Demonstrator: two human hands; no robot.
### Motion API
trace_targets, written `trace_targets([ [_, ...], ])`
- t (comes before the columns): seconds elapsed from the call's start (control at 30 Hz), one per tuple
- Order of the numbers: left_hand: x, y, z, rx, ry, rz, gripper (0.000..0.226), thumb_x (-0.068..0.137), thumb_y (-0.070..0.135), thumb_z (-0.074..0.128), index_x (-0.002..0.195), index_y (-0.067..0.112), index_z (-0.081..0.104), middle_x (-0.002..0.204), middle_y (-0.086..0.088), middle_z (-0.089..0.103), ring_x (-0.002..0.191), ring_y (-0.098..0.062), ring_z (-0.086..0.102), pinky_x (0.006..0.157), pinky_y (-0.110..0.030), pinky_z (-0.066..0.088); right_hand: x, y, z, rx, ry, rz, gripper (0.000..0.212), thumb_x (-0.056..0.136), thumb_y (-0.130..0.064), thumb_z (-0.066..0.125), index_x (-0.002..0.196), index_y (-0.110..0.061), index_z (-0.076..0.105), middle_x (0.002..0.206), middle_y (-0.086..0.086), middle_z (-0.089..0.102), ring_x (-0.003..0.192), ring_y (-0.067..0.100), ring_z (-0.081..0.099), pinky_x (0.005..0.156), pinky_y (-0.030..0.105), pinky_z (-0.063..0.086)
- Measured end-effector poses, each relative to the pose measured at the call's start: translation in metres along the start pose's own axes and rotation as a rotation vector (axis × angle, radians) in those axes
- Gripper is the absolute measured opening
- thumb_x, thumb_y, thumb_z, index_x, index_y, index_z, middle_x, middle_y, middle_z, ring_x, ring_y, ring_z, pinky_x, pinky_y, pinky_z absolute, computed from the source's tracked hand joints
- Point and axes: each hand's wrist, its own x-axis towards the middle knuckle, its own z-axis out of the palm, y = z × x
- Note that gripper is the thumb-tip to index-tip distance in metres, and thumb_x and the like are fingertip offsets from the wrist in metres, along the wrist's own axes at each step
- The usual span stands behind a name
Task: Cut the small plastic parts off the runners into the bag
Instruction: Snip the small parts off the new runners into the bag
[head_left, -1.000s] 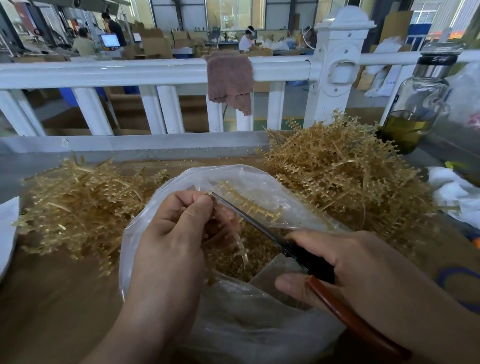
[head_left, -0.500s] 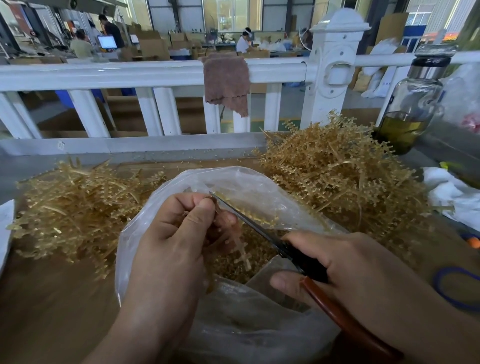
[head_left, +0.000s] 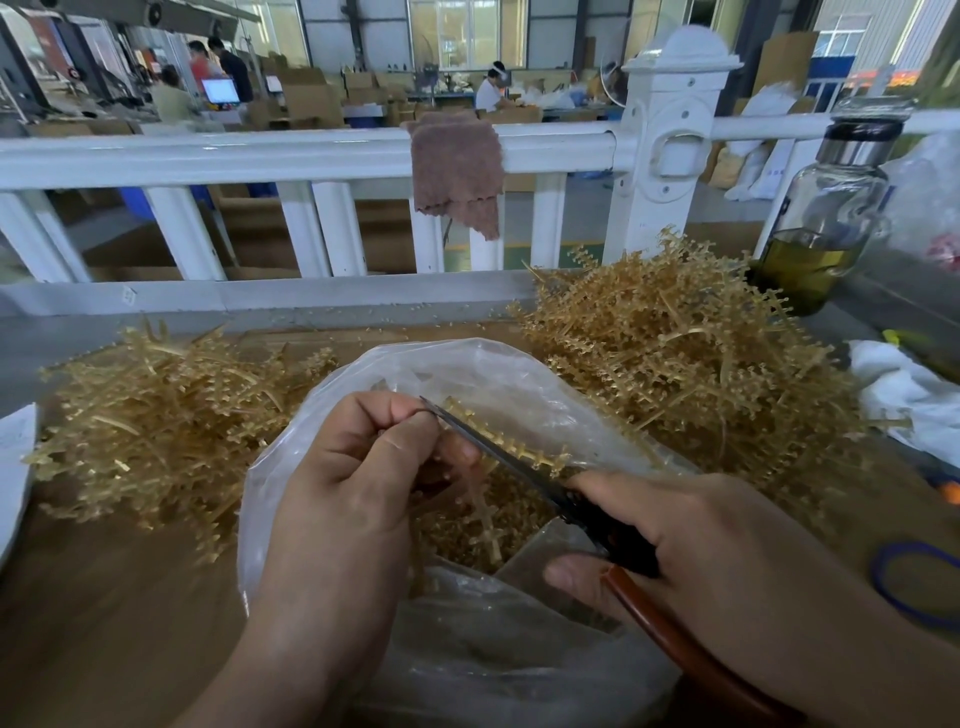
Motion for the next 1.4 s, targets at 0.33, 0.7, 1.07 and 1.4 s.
trace_targets([
  [0.33,-0.001,-0.001,0.001,-0.045,-0.026,-0.008,0.019,0.097,0.015,0.062,0.079,0.018,0.066,0.078,-0.014,0.073,0.072,-0.022,0.072,0.063,-0.021,0.056,0.000,0.000,-0.002,-0.013,-0.005,0.012,0.061,0.074,-0.081,0.034,0.100,-0.033,0.061,0.068,-0.012,0.059,0.069,0.004,0.058,0.063,0.023,0.044],
  [0.7,-0.002,0.003,0.006,-0.065,-0.006,-0.071,0.029,0.098,0.011,0.057,0.073,0.020,0.066,0.077,-0.016,0.072,0.069,-0.021,0.070,0.056,-0.021,0.054,0.000,-0.004,-0.005,-0.001,-0.026,0.033,0.036,0.081,-0.071,0.048,0.078,-0.034,0.051,0.058,-0.012,0.051,0.067,0.000,0.056,0.057,0.016,0.040],
  [1.07,0.000,0.003,0.005,-0.081,-0.019,-0.115,0.023,0.098,0.014,0.058,0.077,0.016,0.067,0.082,-0.017,0.073,0.069,-0.022,0.069,0.059,-0.024,0.056,0.002,0.000,0.000,0.048,0.012,0.004,0.044,0.081,-0.072,0.051,0.079,-0.029,0.054,0.060,-0.009,0.053,0.062,0.004,0.055,0.056,0.015,0.039],
  [1.4,-0.006,0.007,0.015,-0.285,0.007,-0.215,0.018,0.092,0.020,0.058,0.090,0.004,0.066,0.081,-0.018,0.074,0.065,-0.025,0.072,0.051,-0.029,0.058,-0.003,-0.014,0.010,0.781,0.118,0.077,0.035,0.074,-0.059,0.075,0.104,-0.045,0.065,0.071,-0.006,0.072,0.058,0.008,0.070,0.052,0.017,0.053],
])
